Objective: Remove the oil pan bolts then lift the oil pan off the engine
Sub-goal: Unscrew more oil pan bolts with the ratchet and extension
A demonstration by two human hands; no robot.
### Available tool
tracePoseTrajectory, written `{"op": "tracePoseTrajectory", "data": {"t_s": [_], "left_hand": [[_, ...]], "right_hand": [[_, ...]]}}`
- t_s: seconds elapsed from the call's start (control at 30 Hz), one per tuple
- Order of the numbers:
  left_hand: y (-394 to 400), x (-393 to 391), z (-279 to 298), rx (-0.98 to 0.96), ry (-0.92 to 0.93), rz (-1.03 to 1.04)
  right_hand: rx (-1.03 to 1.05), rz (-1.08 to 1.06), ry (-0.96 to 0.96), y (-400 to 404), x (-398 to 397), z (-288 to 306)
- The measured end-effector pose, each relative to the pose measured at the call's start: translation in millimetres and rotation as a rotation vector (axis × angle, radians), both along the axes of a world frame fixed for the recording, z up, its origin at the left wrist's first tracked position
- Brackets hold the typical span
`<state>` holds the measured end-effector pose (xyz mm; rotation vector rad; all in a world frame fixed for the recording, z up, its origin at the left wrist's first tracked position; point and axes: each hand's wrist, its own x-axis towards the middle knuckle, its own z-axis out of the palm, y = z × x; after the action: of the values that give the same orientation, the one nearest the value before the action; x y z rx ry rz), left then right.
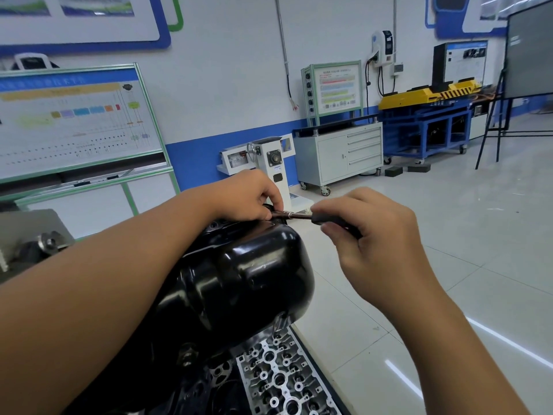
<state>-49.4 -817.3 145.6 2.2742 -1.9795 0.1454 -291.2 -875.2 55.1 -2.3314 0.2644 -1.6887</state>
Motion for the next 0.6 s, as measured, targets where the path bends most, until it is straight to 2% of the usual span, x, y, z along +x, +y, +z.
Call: {"op": "tracePoseTrajectory", "data": {"t_s": [0.07,0.17,0.23,0.3,0.37,0.43,0.5,0.6], "left_hand": [[-0.6,-0.1,-0.1,0.002,-0.002,0.000],[-0.5,-1.2,0.5,0.005,0.009,-0.004],[-0.1,-2.0,0.7,0.012,0.015,-0.002],[0.6,-2.5,0.6,0.006,0.024,0.004],[1.2,-2.2,0.5,-0.002,0.038,0.009],[1.5,-1.8,0.6,-0.005,0.051,0.011],[1.4,-1.6,0.9,-0.003,0.048,0.013],[0.6,-2.0,0.8,0.001,0.019,0.011]], "right_hand": [[-0.007,0.068,-0.018,-1.6,-2.3,0.5],[0.296,-0.007,-0.018,2.6,1.6,0.4],[0.406,-0.049,-0.010,0.3,5.2,-3.0],[0.321,-0.042,-0.003,0.5,1.1,-1.5],[0.107,-0.036,0.028,-0.5,-2.4,-0.2],[-0.020,0.007,0.018,-1.2,-2.2,-1.2],[0.020,0.036,-0.023,0.2,-0.4,-1.9],[0.314,-0.008,-0.049,6.9,5.2,-4.4]]}}
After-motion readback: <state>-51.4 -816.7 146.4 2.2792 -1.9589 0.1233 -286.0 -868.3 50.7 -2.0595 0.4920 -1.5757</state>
